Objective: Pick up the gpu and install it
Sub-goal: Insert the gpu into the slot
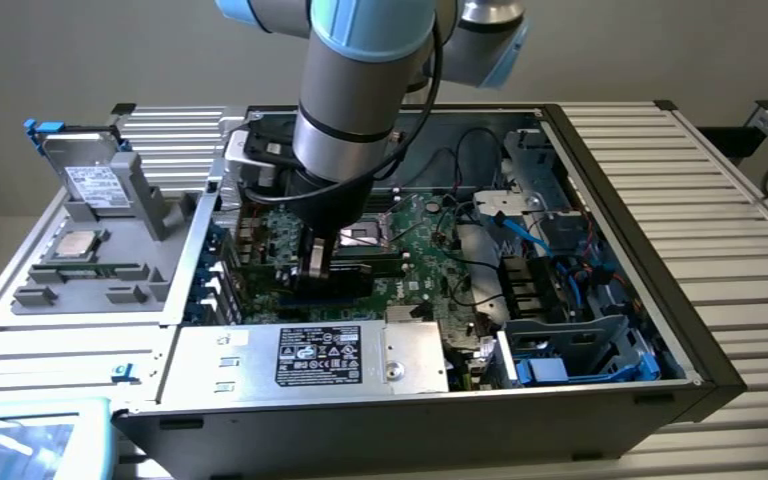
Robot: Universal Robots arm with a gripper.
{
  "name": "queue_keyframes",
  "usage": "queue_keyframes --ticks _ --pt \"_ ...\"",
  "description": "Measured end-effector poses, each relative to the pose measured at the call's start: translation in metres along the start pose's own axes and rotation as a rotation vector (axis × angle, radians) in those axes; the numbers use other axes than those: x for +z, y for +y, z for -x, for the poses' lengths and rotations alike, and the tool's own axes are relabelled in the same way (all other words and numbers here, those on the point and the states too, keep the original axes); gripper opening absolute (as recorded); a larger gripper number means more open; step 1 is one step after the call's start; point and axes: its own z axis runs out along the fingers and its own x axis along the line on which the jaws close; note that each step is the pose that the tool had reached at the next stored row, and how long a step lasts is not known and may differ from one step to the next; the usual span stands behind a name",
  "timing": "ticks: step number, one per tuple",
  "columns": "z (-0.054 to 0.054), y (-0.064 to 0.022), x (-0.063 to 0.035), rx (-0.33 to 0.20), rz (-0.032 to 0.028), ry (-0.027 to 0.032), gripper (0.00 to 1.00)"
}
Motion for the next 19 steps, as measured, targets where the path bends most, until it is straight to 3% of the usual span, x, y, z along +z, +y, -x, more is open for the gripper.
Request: queue_keyframes --ticks 3,11,12,14,19 --pt "0.0 -0.0001 0.0003 -0.002 -0.0001 -0.0058 0.27" --pt "0.0 -0.0001 -0.0001 -0.002 -0.0012 -0.009 0.27" --pt "0.0 0.0008 -0.0033 -0.003 -0.0014 -0.0122 0.27" --pt "0.0 0.0024 -0.0097 -0.002 0.0 -0.0096 0.27" --pt "0.0 0.003 -0.0137 -0.002 0.0013 -0.0093 0.27"
